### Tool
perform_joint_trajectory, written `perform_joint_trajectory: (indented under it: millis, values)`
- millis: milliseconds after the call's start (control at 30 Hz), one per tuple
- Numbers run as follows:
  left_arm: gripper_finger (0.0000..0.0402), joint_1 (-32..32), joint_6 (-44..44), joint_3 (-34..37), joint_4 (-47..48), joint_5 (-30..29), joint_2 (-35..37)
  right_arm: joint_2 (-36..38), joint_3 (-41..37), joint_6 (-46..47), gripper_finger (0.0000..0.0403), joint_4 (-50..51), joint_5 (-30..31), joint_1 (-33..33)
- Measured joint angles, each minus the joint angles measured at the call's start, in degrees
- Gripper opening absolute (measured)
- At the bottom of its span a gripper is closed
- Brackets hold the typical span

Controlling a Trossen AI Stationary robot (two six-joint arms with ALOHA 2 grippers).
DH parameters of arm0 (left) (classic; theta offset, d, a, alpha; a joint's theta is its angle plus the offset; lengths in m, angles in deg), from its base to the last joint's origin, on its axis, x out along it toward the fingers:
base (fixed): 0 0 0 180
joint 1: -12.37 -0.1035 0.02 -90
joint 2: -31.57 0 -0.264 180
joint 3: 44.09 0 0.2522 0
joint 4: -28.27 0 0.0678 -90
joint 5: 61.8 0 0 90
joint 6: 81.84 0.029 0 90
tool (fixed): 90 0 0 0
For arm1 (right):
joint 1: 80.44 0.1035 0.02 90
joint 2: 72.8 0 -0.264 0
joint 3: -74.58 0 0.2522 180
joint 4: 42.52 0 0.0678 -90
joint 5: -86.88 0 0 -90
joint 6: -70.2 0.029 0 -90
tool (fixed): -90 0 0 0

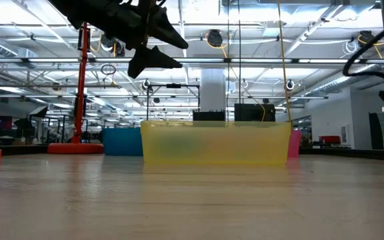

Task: Pick and place Stapler, Stapler remover, tape
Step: Put the light blue staple remover into the yellow bin

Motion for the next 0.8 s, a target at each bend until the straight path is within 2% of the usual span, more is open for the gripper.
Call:
perform_joint_trajectory:
  millis: [167,567,800]
  values:
    - [0.0216,0.00,-0.09,0.00,-0.02,0.14,0.00,0.32,-4.02,2.13,0.0096,-5.03,-0.36,-0.04]
    - [0.0216,0.00,2.31,0.00,-0.17,4.99,0.00,0.15,-4.57,3.63,0.0094,-4.66,-0.18,-0.04]
    - [0.0216,0.00,8.30,0.00,-0.10,11.77,0.00,0.11,-4.61,3.35,0.0095,-4.72,0.32,-0.04]
